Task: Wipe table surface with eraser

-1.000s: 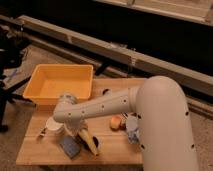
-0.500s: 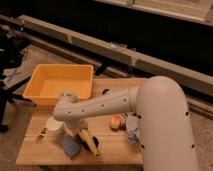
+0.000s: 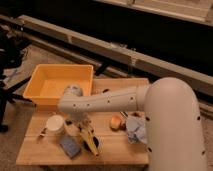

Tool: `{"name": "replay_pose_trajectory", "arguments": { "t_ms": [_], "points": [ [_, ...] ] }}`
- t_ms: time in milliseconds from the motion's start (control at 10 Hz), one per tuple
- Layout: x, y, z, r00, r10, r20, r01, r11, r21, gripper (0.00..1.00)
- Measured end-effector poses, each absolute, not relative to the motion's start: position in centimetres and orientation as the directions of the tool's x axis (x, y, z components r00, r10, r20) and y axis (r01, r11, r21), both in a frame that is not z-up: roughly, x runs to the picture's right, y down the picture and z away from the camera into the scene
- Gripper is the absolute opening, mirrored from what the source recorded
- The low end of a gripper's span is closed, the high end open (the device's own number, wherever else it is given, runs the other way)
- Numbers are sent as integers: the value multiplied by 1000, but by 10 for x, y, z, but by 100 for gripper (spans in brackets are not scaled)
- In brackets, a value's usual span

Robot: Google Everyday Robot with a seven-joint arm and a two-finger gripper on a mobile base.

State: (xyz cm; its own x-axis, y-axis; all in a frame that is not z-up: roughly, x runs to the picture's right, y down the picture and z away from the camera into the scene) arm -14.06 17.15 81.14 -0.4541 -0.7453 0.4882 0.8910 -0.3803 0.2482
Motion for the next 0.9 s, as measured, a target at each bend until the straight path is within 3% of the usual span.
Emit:
{"name": "replay_pose_trajectory", "arguments": {
  "t_ms": [500, 900],
  "points": [
    [-98, 163, 847, -339, -779, 527, 940, -303, 156, 0],
    [-89, 163, 848, -325, -779, 536, 945, -295, 144, 0]
  ]
}}
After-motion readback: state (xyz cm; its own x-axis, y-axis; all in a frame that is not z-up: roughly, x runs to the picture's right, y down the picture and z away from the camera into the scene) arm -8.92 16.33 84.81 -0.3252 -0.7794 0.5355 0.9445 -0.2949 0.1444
